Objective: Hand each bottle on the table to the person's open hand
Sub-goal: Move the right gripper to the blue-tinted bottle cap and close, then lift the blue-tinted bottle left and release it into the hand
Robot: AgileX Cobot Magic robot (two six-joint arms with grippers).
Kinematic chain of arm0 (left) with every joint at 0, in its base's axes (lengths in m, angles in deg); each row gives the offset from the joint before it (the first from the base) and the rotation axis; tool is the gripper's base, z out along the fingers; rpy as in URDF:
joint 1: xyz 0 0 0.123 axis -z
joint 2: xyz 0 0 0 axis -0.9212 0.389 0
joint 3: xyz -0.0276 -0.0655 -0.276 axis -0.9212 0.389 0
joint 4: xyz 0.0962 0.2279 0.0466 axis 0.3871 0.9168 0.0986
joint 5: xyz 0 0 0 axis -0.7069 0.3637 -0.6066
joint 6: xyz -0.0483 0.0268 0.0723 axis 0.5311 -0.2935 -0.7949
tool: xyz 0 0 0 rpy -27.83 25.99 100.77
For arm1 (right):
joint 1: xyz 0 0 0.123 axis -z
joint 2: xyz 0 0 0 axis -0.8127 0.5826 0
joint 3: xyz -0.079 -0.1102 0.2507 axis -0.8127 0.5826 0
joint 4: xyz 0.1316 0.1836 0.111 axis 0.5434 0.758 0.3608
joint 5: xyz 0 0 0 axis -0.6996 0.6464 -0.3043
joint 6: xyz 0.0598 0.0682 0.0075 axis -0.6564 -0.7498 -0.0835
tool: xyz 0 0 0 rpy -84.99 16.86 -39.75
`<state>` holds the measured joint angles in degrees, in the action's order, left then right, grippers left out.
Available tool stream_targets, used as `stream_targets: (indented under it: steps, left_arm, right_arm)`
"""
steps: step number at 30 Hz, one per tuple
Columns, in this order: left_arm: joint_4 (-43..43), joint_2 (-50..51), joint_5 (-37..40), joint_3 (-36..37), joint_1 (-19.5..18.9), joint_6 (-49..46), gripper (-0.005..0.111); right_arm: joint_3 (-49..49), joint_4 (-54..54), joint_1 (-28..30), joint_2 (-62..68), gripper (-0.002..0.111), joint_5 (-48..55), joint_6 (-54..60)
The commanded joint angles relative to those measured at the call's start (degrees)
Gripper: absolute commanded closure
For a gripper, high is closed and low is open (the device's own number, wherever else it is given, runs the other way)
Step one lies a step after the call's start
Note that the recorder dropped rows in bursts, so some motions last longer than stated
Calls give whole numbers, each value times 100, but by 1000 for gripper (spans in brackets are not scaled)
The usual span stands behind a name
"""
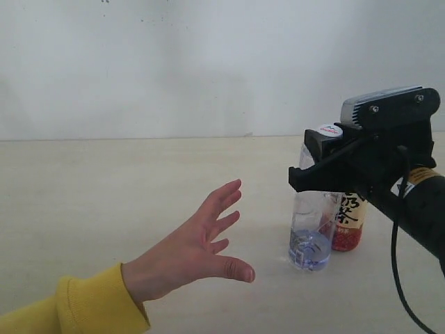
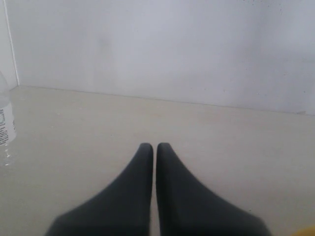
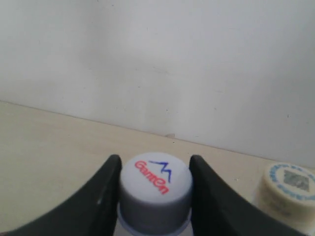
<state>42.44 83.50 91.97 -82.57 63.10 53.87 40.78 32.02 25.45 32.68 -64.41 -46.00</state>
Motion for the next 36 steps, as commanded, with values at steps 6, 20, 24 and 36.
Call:
stream_targets:
  steps: [6, 20, 24, 36]
  left_arm:
    - [3, -15, 14, -11, -15, 26, 103]
    - [3, -15, 14, -11, -15, 26, 103]
    - [3, -15, 14, -11, -15, 26, 103]
    - [3, -15, 14, -11, -15, 26, 103]
  right_arm:
    - [-20, -346, 25, -347, 108, 285, -118]
    - [-354, -2985, -35, -1379, 108, 925, -2867]
    - [-640, -2985, -453, -1256, 108, 931, -2842]
    - [-1550, -2972, -1159, -531, 65, 1374, -2742]
